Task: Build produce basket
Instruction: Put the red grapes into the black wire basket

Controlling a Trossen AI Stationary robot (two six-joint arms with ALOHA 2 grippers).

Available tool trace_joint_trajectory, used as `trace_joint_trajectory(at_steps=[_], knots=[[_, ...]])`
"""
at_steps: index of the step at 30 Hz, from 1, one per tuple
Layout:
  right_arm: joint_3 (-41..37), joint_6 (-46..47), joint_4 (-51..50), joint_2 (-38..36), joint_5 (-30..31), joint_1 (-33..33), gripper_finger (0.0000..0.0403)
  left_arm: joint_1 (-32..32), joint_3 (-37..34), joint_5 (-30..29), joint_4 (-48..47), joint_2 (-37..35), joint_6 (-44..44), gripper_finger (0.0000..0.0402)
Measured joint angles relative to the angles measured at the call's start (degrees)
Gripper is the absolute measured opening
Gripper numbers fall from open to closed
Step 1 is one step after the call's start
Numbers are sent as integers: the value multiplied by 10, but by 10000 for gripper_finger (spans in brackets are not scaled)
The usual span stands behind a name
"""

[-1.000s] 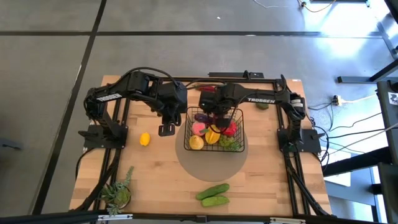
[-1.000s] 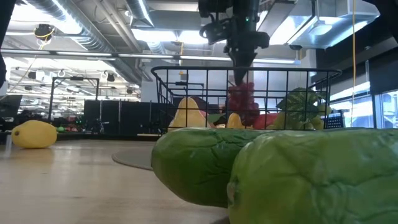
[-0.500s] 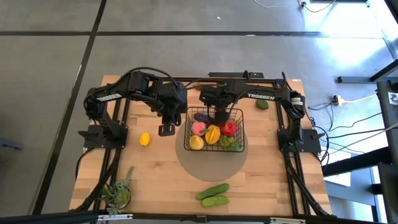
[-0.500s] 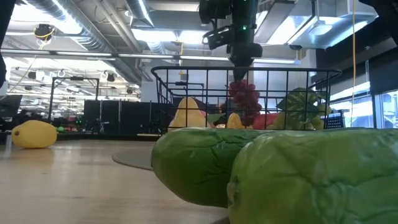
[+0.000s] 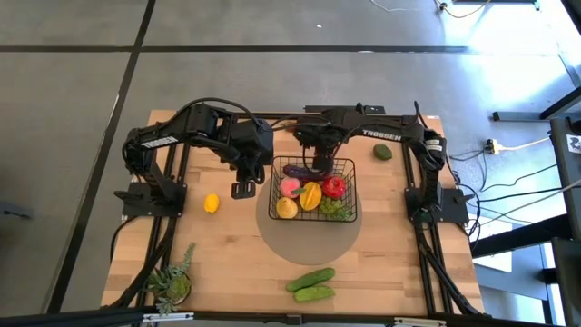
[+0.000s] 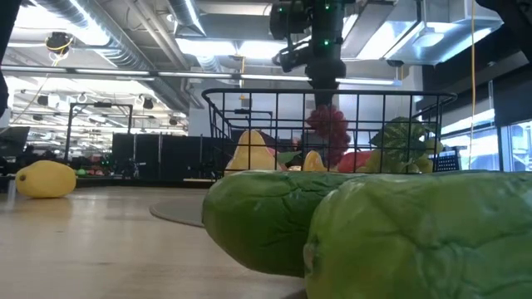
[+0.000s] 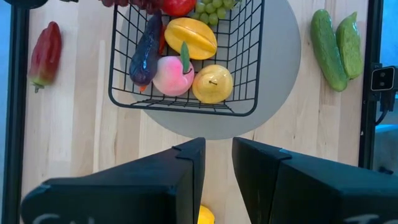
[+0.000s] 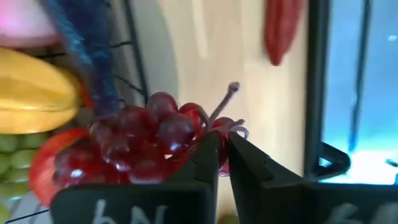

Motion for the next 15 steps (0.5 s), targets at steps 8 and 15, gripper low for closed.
trace_joint_trajectory(at_steps=[8, 15], knots=[[0, -9, 0, 0, -7, 1, 77, 0, 0, 0, 0, 0, 0, 69], [0, -41, 0, 0, -80, 1, 80, 0, 0, 0, 0, 0, 0, 70]])
